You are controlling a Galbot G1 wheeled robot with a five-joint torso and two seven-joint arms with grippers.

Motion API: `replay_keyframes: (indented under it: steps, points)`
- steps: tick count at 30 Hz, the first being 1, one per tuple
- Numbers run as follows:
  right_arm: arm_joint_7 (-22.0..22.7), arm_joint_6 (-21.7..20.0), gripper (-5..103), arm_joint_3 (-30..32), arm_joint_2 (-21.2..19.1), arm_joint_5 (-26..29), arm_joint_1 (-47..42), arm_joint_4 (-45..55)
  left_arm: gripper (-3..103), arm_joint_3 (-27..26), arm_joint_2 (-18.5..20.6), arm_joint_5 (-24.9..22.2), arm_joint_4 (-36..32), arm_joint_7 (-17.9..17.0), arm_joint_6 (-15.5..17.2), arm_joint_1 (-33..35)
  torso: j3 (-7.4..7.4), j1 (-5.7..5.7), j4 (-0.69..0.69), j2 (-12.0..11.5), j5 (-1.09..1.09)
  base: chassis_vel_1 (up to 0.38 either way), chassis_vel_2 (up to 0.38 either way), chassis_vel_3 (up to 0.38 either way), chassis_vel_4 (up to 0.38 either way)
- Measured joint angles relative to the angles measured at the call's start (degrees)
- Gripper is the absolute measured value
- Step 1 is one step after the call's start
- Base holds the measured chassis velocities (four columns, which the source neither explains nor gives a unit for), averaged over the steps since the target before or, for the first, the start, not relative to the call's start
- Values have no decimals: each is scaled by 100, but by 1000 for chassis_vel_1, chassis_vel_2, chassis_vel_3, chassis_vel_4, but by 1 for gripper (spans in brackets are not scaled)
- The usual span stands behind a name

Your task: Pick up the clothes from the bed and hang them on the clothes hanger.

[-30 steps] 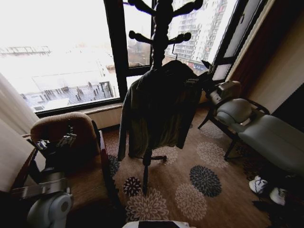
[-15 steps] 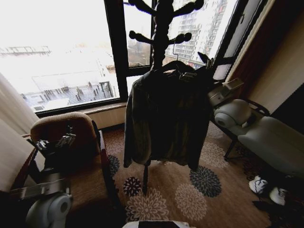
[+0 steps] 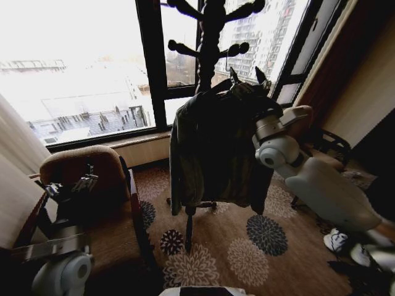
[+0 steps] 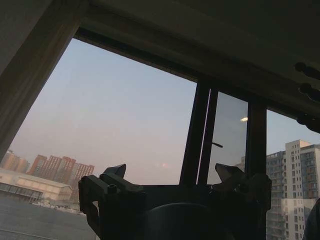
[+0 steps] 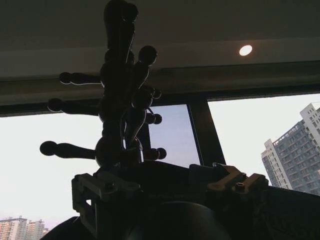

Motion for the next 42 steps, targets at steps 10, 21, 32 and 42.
replay_keyframes:
  steps: [10,21,32,42]
  points:
    - [-277,161,100,257,642,-782,-765,-389,100,142,-36,92,78,-56,29,6,0,0,0,0,-3,0,0,0,0]
    - [-257,135,100,110,1136,-1348,-1006,-604,100,164,-61,161,172,-36,-10,24,0,0,0,0,-3,0,0,0,0]
    - [-131,-32,100,76,1435,-1900,-1432,-63,100,108,-22,175,199,9,-24,60,-1,0,1,1,-3,0,0,0,0]
    - [-59,-135,100,407,1324,-2114,-2207,759,100,116,-30,198,256,28,-44,47,-1,0,0,0,-2,0,0,0,0]
